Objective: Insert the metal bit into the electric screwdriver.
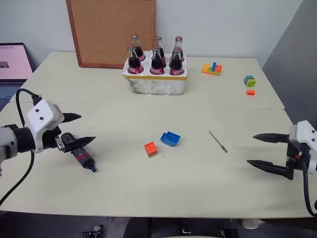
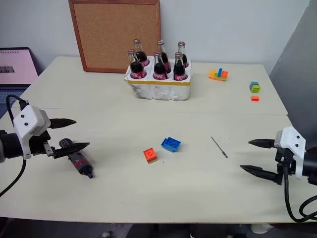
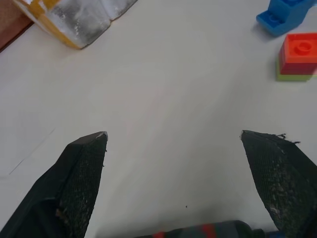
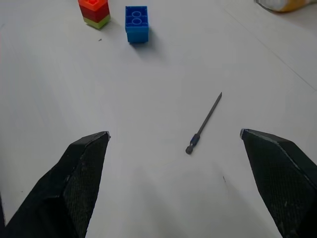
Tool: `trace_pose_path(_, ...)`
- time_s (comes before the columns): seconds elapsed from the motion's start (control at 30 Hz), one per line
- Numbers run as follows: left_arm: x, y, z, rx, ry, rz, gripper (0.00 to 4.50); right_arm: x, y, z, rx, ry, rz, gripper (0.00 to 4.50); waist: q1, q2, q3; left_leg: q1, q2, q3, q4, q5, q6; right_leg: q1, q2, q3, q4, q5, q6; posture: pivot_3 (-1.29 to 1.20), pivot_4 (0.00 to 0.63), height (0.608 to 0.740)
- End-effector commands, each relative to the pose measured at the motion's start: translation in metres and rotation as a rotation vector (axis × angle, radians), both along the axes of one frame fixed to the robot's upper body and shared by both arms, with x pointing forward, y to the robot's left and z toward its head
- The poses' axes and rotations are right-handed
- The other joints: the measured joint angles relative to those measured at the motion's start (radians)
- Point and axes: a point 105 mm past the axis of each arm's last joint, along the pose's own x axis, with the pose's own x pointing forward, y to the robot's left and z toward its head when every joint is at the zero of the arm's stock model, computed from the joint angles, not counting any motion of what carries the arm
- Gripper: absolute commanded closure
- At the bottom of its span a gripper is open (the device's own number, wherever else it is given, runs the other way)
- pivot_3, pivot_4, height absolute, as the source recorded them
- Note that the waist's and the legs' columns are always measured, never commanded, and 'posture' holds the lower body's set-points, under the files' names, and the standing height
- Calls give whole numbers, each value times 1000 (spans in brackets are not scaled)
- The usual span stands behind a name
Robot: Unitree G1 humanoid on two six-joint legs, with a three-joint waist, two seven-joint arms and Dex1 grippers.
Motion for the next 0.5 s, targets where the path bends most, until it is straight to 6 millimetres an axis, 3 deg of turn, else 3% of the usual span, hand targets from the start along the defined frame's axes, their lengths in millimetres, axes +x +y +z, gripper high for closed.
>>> trace_pose_path(0.03,-15,-20,-2,88,69,-187,15,0,42,7,63,-59,116,32,-2,0,0,0,0,0,0,0,0,0,0,0,0,0,0,0,150,740)
trace_pose_path(0.17,-19,-38,-6,76,112,-300,15,14,74,4,130,-75,146,32,-3,0,0,0,0,0,0,0,0,0,1,0,1,0,0,0,150,740)
trace_pose_path(0.33,-20,-75,-11,28,104,-422,15,51,104,-12,149,-102,108,32,-4,0,0,-1,-1,0,1,0,0,-1,1,0,2,0,0,0,150,740)
trace_pose_path(0.5,-20,-101,-21,-15,103,-486,15,71,129,-26,134,-71,143,32,-4,1,0,-2,-1,0,1,0,0,-2,2,1,2,0,0,0,150,740)
